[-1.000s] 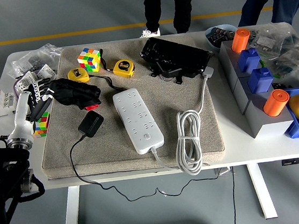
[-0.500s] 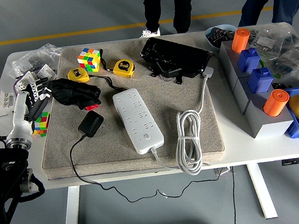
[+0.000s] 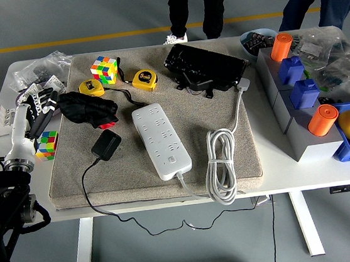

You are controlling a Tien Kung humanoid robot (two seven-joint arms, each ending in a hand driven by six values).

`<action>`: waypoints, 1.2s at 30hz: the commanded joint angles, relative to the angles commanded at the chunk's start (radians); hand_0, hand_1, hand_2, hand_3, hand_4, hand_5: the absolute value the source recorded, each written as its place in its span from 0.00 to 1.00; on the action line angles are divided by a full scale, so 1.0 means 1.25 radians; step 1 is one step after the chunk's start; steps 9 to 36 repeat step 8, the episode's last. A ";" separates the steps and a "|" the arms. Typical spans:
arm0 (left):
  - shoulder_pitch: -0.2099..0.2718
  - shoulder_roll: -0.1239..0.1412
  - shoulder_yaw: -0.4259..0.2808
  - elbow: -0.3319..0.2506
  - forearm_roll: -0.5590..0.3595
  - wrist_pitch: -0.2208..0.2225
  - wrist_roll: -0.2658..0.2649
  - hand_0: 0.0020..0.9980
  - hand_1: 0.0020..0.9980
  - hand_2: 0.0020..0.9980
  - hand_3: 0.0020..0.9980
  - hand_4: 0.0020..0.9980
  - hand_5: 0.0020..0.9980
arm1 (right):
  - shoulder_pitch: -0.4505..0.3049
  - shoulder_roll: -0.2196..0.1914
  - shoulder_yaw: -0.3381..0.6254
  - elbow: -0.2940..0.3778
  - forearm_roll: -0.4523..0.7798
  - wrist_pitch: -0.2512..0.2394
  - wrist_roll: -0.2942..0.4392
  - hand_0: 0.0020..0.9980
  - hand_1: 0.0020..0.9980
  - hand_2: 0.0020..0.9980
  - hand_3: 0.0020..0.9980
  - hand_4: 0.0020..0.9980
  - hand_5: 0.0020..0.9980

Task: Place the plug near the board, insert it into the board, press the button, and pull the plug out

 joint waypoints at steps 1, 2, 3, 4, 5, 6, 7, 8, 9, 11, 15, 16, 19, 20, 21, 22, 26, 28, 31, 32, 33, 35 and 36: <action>0.000 0.000 -0.001 0.000 -0.001 0.000 0.001 0.72 0.74 0.75 0.74 0.78 0.66 | 0.000 0.000 -0.001 0.000 0.000 0.000 0.000 0.61 0.62 0.62 0.55 0.97 0.41; 0.001 0.000 -0.001 0.000 -0.001 0.000 0.001 0.72 0.74 0.75 0.74 0.78 0.66 | 0.000 0.000 -0.001 0.000 0.000 0.000 0.000 0.61 0.62 0.62 0.55 0.97 0.41; 0.001 0.000 -0.001 -0.001 -0.001 -0.001 0.001 0.72 0.74 0.75 0.74 0.78 0.66 | 0.001 -0.001 -0.003 0.000 0.000 0.000 0.000 0.61 0.62 0.62 0.55 0.97 0.41; 0.002 -0.001 -0.002 -0.001 -0.002 -0.001 0.002 0.72 0.74 0.75 0.74 0.78 0.66 | 0.000 -0.001 -0.004 0.000 0.000 0.000 0.000 0.61 0.62 0.62 0.55 0.97 0.41; 0.002 -0.001 -0.002 -0.001 -0.002 -0.001 0.002 0.72 0.74 0.75 0.74 0.78 0.67 | 0.000 -0.001 -0.005 0.000 0.001 0.000 0.000 0.61 0.62 0.62 0.55 0.98 0.42; 0.002 -0.001 -0.003 -0.002 -0.002 -0.001 0.002 0.72 0.74 0.75 0.74 0.78 0.67 | 0.001 -0.001 -0.006 0.000 0.000 0.000 -0.001 0.61 0.62 0.62 0.55 0.98 0.42; 0.002 0.000 -0.003 -0.002 -0.003 -0.002 0.003 0.72 0.74 0.75 0.74 0.78 0.67 | 0.002 -0.002 -0.007 0.000 0.001 0.001 -0.002 0.61 0.62 0.62 0.55 0.98 0.42; 0.001 0.000 -0.003 -0.003 -0.003 -0.003 0.004 0.72 0.74 0.75 0.74 0.78 0.67 | 0.002 -0.002 -0.007 0.000 0.001 0.001 -0.001 0.61 0.62 0.62 0.55 0.98 0.42; 0.001 0.000 -0.003 -0.003 -0.003 -0.003 0.004 0.72 0.74 0.75 0.74 0.78 0.67 | 0.002 -0.002 -0.007 0.000 0.001 0.001 -0.001 0.61 0.62 0.62 0.55 0.98 0.42; 0.001 0.000 -0.003 -0.003 -0.003 -0.003 0.004 0.72 0.74 0.75 0.74 0.78 0.67 | 0.002 -0.002 -0.007 0.000 0.001 0.001 -0.001 0.61 0.62 0.62 0.55 0.98 0.42; 0.001 0.000 -0.003 -0.003 -0.003 -0.003 0.004 0.72 0.74 0.75 0.74 0.78 0.67 | 0.002 -0.002 -0.007 0.000 0.001 0.001 -0.001 0.61 0.62 0.62 0.55 0.98 0.42; 0.001 0.000 -0.003 -0.003 -0.003 -0.003 0.004 0.72 0.74 0.75 0.74 0.78 0.67 | 0.002 -0.002 -0.007 0.000 0.001 0.001 -0.001 0.61 0.62 0.62 0.55 0.98 0.42; 0.001 0.000 -0.003 -0.003 -0.003 -0.003 0.004 0.72 0.74 0.75 0.74 0.78 0.67 | 0.002 -0.002 -0.007 0.000 0.001 0.001 -0.001 0.61 0.62 0.62 0.55 0.98 0.42; 0.001 0.000 -0.003 -0.003 -0.003 -0.003 0.004 0.72 0.74 0.75 0.74 0.78 0.67 | 0.002 -0.002 -0.007 0.000 0.001 0.001 -0.001 0.61 0.62 0.62 0.55 0.98 0.42; 0.001 0.000 -0.003 -0.003 -0.003 -0.003 0.004 0.72 0.74 0.75 0.74 0.78 0.67 | 0.002 -0.002 -0.007 0.000 0.001 0.001 -0.001 0.61 0.62 0.62 0.55 0.98 0.42; 0.001 0.000 -0.003 -0.003 -0.003 -0.003 0.004 0.72 0.74 0.75 0.74 0.78 0.67 | 0.002 -0.002 -0.007 0.000 0.001 0.001 -0.001 0.61 0.62 0.62 0.55 0.98 0.42; 0.001 0.000 -0.003 -0.003 -0.003 -0.003 0.004 0.72 0.74 0.75 0.74 0.78 0.67 | 0.002 -0.002 -0.007 0.000 0.001 0.001 -0.001 0.61 0.62 0.62 0.55 0.98 0.42; 0.001 0.000 -0.003 -0.003 -0.003 -0.003 0.004 0.72 0.74 0.75 0.74 0.78 0.67 | 0.002 -0.002 -0.007 0.000 0.001 0.001 -0.001 0.61 0.62 0.62 0.55 0.98 0.42; 0.001 0.000 -0.003 -0.003 -0.003 -0.003 0.004 0.72 0.74 0.75 0.74 0.78 0.67 | 0.002 -0.002 -0.007 0.000 0.001 0.001 -0.001 0.61 0.62 0.62 0.55 0.98 0.42; 0.001 0.000 -0.003 -0.003 -0.003 -0.003 0.004 0.72 0.74 0.75 0.74 0.78 0.67 | 0.002 -0.002 -0.007 0.000 0.001 0.001 -0.001 0.61 0.62 0.62 0.55 0.98 0.42; 0.001 0.000 -0.003 -0.003 -0.003 -0.003 0.004 0.72 0.74 0.75 0.74 0.78 0.67 | 0.002 -0.002 -0.007 0.000 0.001 0.001 -0.001 0.61 0.62 0.62 0.55 0.98 0.42; 0.001 0.000 -0.003 -0.003 -0.003 -0.003 0.004 0.72 0.74 0.75 0.74 0.78 0.67 | 0.002 -0.002 -0.007 0.000 0.001 0.001 -0.001 0.61 0.62 0.62 0.55 0.98 0.42; 0.001 0.000 -0.003 -0.003 -0.003 -0.003 0.004 0.72 0.74 0.75 0.74 0.78 0.67 | 0.002 -0.002 -0.007 0.000 0.001 0.001 -0.001 0.61 0.62 0.62 0.55 0.98 0.42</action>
